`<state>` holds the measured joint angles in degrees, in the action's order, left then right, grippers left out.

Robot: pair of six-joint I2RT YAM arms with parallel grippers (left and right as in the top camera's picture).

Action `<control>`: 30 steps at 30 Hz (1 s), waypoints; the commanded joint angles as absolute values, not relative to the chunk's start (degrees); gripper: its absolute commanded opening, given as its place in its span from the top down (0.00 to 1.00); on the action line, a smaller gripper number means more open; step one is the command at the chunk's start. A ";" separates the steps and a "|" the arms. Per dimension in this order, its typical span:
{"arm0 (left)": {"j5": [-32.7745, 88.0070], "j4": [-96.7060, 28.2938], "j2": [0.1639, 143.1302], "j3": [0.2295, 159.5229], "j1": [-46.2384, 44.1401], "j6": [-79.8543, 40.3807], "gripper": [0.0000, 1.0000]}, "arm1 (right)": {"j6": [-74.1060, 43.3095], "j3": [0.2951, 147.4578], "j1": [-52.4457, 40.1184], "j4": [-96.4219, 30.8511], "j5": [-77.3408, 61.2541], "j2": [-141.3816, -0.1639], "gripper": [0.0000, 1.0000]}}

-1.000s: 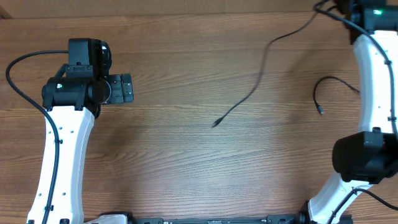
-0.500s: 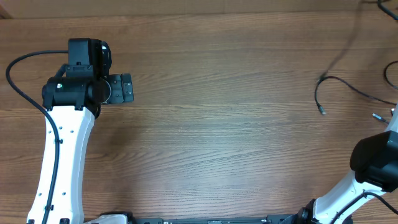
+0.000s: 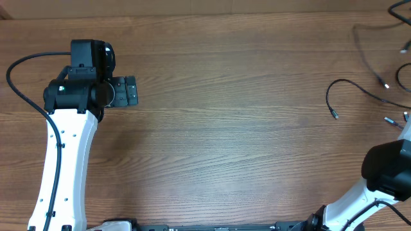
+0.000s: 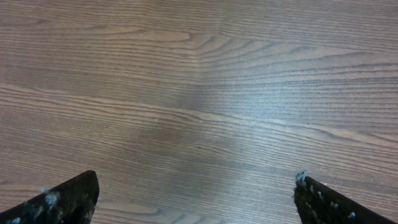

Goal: Untangle cables
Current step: 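Lay the cable at the right table edge and release it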

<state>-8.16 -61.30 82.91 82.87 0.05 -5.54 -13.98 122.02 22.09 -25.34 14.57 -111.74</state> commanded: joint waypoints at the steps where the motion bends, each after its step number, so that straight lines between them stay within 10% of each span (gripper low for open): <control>1: -7.66 -61.25 83.15 83.31 0.36 -4.91 0.01 | -13.47 122.96 22.26 -29.69 15.40 -114.96 0.96; 11: -7.66 -61.28 83.15 83.29 0.36 -4.91 0.00 | -13.65 122.96 22.37 -42.28 15.40 -122.61 0.96; 16: -7.64 -61.28 83.15 83.31 0.36 -4.91 0.01 | -13.65 122.89 22.37 -45.87 15.40 -124.14 0.05; 17: -7.66 -61.28 83.15 83.31 0.36 -4.91 0.00 | -13.65 122.91 22.37 -46.09 15.38 -124.14 0.00; 30: -7.64 -61.28 83.15 83.31 0.36 -4.91 0.00 | -8.75 123.09 20.86 -57.32 -1.76 -123.26 0.00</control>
